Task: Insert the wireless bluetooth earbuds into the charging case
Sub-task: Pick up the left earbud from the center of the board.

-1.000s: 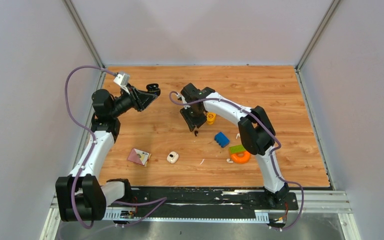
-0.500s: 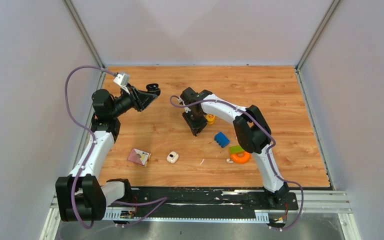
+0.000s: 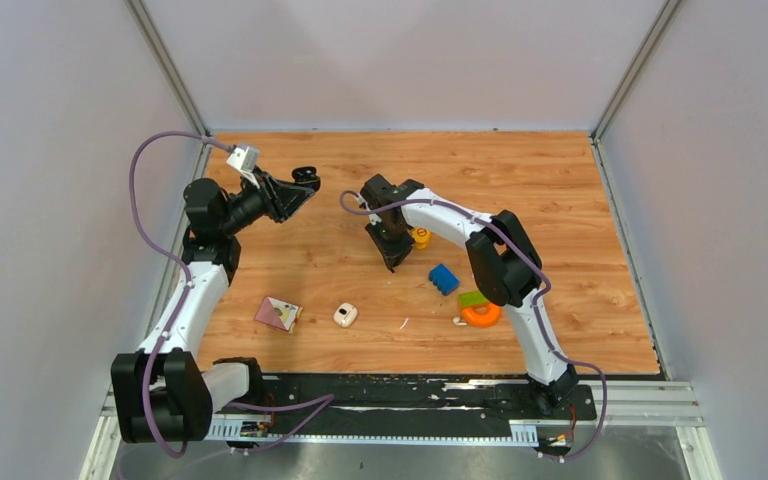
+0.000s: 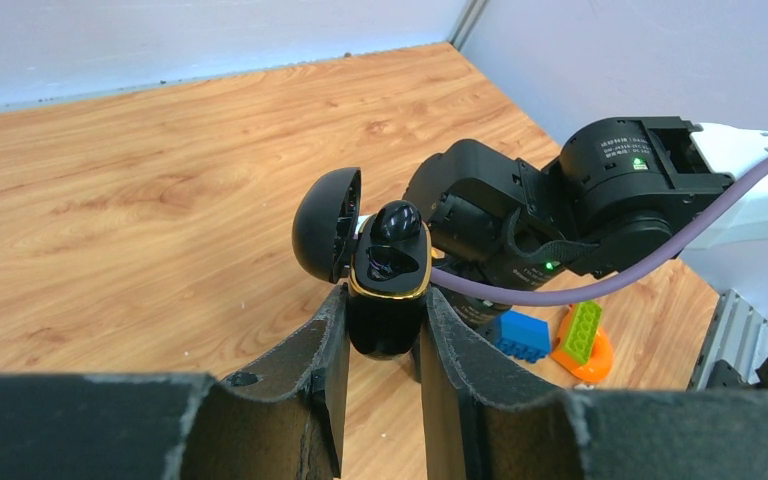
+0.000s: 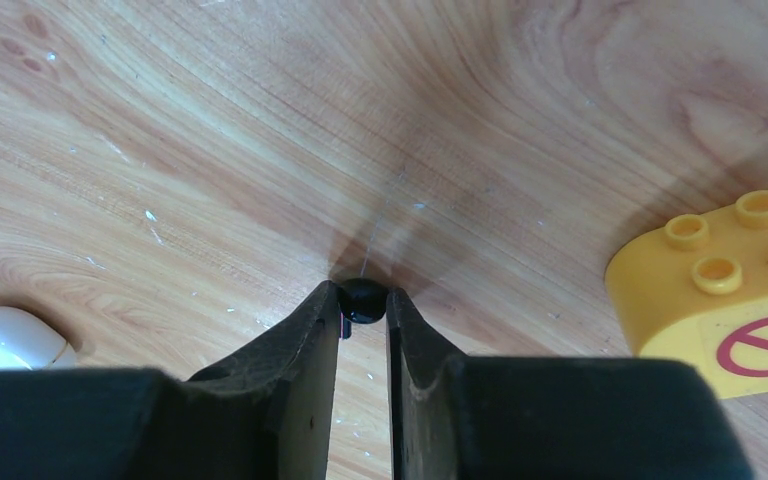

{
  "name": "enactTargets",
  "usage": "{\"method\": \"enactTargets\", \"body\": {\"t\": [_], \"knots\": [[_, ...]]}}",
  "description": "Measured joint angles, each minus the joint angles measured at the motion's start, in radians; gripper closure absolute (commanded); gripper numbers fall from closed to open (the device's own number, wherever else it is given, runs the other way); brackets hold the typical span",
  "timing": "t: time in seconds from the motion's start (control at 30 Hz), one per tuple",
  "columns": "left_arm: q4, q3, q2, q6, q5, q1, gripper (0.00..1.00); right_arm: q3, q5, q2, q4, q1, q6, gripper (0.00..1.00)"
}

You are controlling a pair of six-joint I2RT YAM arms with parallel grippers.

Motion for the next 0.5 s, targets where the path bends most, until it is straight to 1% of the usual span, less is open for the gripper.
{"method": "enactTargets", "body": {"t": [0.13, 0.27, 0.4, 0.5], "knots": [[0.004, 0.000, 0.004, 0.000, 0.000, 0.000, 1.00, 0.002, 0.002, -0.004, 0.000, -0.004, -0.003, 1.00], [0.033, 0.000, 0.035, -0.009, 0.001, 0.000, 1.00, -0.005, -0.002, -0.062, 0.008, -0.012, -0.014, 1.00], [0.103, 0.000, 0.091, -0.043, 0.000, -0.010, 1.00, -0.051, -0.013, -0.248, 0.063, -0.020, -0.039, 1.00], [0.151, 0.007, 0.147, -0.064, 0.001, -0.049, 1.00, -0.093, -0.026, -0.416, 0.130, -0.025, -0.061, 1.00]]}}
